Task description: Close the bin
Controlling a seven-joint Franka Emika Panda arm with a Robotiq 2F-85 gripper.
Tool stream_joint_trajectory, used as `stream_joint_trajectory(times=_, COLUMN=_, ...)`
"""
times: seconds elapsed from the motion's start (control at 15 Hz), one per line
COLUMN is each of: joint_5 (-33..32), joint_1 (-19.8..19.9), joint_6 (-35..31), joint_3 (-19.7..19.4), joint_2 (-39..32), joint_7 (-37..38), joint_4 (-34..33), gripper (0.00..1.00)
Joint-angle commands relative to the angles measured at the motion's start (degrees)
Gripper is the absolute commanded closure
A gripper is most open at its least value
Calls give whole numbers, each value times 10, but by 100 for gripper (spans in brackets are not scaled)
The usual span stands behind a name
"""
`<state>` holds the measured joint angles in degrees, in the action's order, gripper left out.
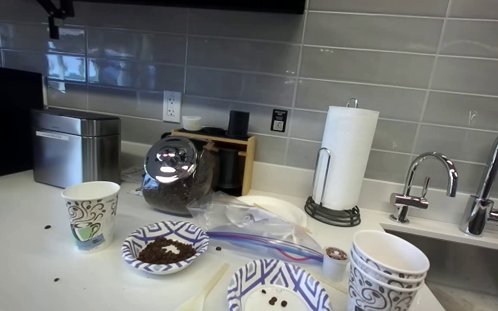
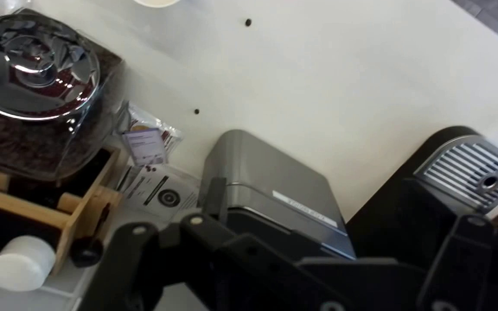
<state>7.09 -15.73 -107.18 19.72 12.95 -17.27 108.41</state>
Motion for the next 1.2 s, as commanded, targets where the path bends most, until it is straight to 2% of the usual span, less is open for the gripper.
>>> stream_joint_trajectory(times=0.0, joint_5=-54, joint_1=-6, joint_6=-99, joint_3=5, joint_2=32, joint_7=75, joint_4=44, gripper=0)
stream_joint_trajectory(times=0.13, joint_5=-78, joint_1=-4, joint_6=-141, joint_3=10, joint_2=34, joint_7=114, joint_4=57, gripper=0)
stream_joint_trajectory(times=0.33, joint_5=-95, joint_1=-7, joint_6=-166, joint_3=16, joint_2=38, joint_7=156, joint_4=68, gripper=0)
stream_joint_trajectory(times=0.73, joint_5=-92, joint_1=-20, joint_6=-187, joint_3=18, joint_2=46, joint_7=162, joint_4=82, gripper=0)
stream_joint_trajectory(times=1.13, joint_5=-76, joint_1=-22, joint_6=-235, joint_3=17, joint_2=63, joint_7=207, joint_4=116, gripper=0)
